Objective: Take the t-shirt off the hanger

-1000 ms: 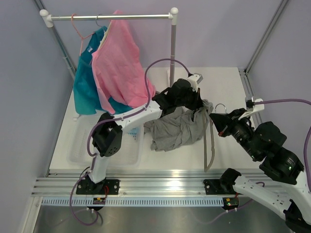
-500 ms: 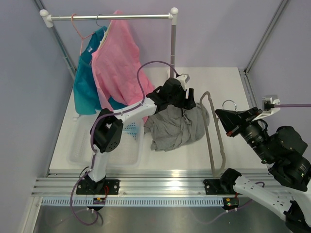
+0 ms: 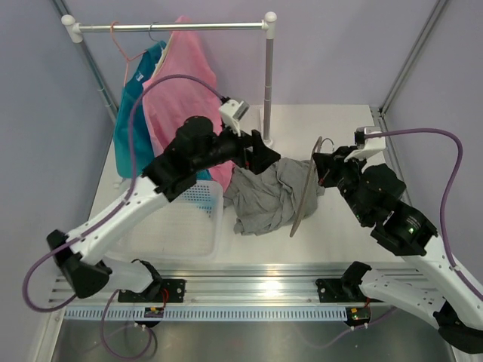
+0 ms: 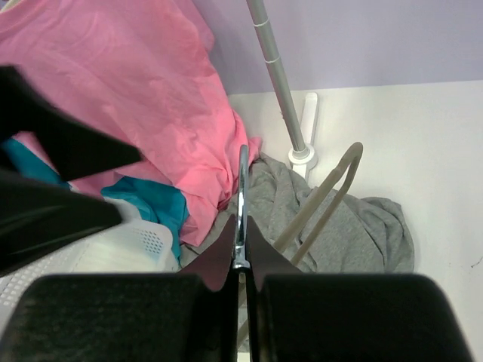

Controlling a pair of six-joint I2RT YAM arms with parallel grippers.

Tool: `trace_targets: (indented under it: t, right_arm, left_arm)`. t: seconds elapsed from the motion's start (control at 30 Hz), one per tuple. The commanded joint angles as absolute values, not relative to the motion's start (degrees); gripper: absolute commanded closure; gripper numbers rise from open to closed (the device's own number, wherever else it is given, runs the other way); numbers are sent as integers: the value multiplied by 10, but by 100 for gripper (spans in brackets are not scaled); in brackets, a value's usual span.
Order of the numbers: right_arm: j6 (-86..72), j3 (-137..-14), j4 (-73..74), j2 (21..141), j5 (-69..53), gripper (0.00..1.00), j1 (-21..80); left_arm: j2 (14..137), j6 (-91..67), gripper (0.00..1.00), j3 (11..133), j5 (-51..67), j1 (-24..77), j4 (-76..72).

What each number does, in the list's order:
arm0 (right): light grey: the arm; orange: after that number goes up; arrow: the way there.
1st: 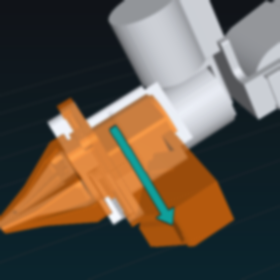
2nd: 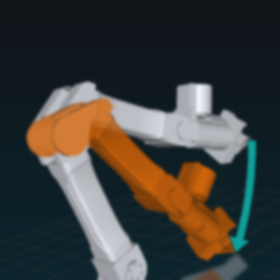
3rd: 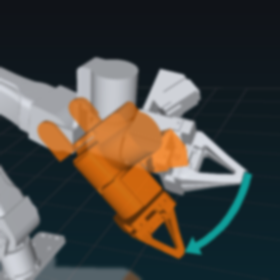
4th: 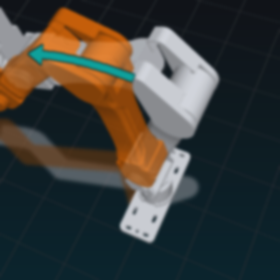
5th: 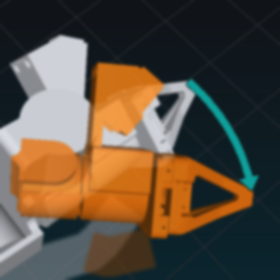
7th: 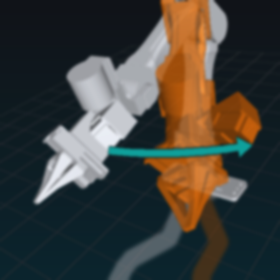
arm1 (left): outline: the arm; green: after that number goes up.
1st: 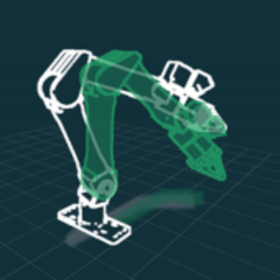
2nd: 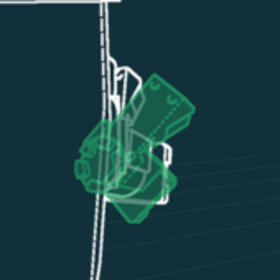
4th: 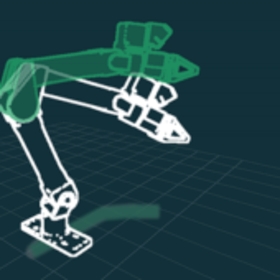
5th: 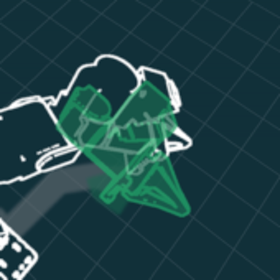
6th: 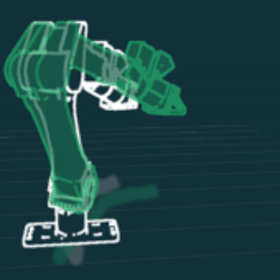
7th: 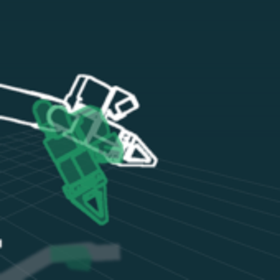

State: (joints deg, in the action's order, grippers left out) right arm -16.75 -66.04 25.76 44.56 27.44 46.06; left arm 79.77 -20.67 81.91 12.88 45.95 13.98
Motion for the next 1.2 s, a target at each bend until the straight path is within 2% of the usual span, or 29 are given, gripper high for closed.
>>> trace_targets:
  t: [0.0, 0.23, 0.57, 1.0, 1.17]
  right_arm:
    - [-166, -670, 199, 460, 314, 100, 461]
    - [-181, -675, 178, 511, 321, 100, 461]
    - [-176, -705, 179, 598, 359, 100, 460]
    - [-192, -705, 158, 670, 358, 100, 460]
    - [-201, -713, 159, 681, 356, 100, 461]
  left_arm:
    - [738, -169, 2, 814, 142, 459, 198]
    - [685, -136, 4, 824, 214, 478, 244]
    - [723, -87, 2, 881, 170, 535, 319]
    - [704, -70, 1, 883, 84, 540, 356]
    - [707, -82, 1, 880, 113, 541, 352]
